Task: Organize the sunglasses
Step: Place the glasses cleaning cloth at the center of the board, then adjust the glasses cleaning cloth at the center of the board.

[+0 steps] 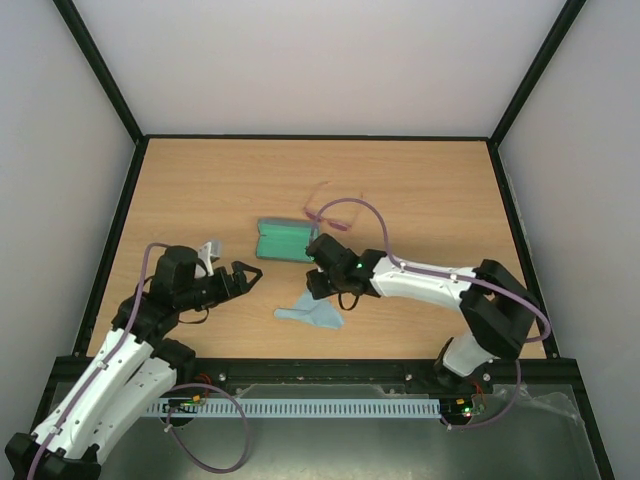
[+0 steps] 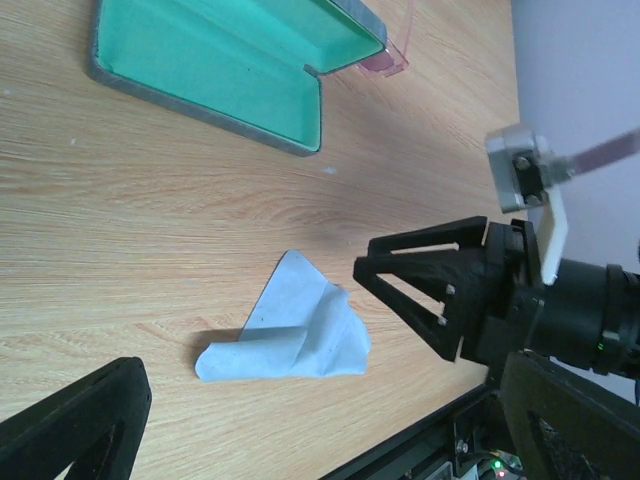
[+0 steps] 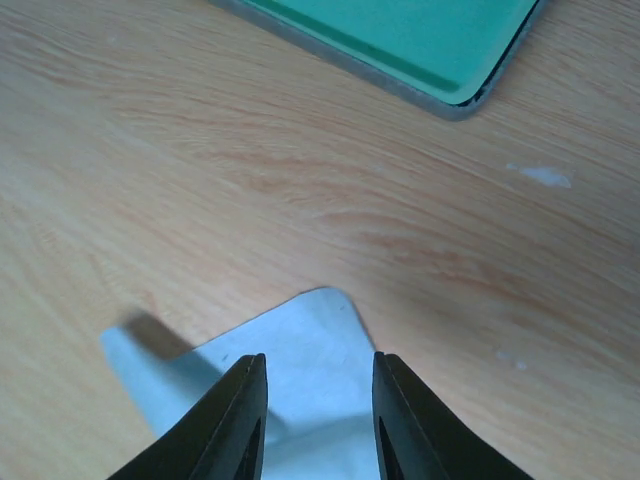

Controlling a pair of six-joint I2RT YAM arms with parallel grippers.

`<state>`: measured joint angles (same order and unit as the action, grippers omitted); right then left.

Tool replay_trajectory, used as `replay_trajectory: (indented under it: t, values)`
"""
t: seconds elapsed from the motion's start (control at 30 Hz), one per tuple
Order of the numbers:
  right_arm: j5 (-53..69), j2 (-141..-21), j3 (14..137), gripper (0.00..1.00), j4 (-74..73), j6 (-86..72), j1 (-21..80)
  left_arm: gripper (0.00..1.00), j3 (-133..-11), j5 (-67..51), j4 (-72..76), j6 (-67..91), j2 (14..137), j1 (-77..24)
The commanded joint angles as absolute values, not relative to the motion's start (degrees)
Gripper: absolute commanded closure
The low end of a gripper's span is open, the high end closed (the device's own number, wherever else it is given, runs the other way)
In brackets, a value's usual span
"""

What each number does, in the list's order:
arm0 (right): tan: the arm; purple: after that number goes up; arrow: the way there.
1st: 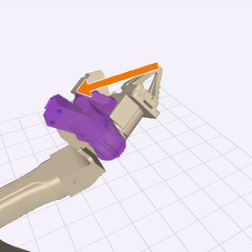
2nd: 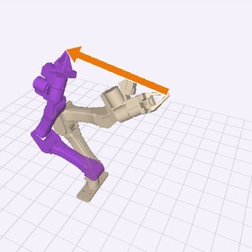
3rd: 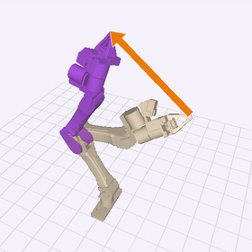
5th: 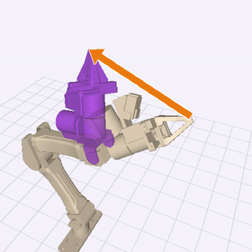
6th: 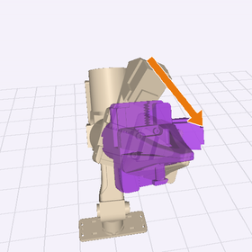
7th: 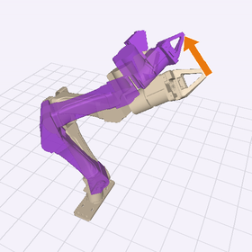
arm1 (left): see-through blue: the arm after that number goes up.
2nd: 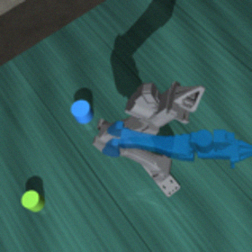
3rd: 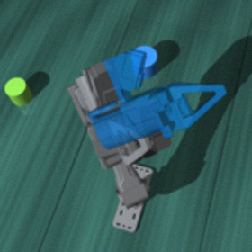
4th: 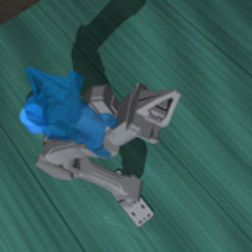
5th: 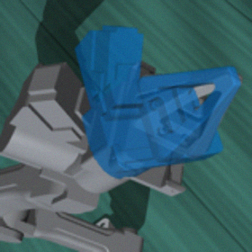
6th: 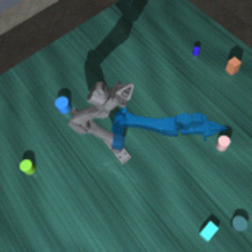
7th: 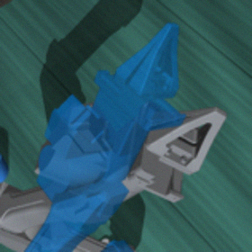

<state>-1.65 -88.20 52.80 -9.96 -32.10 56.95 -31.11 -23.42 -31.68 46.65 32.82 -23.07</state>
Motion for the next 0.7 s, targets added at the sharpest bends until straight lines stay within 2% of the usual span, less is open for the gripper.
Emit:
replay_trajectory:
  t: [0.0, 0.67]
  values:
    - [-3.1, -94.0, 56.5, 0.70, -15.2, -28.4, 56.4, 0.01, -30.9, -23.0, -32.3, 46.6, 33.2, -22.8]
    - [-1.0, -104.1, 60.8, 0.75, -15.1, -24.0, 56.6, 0.01, -29.2, -23.2, -30.6, 47.2, 33.9, -22.7]
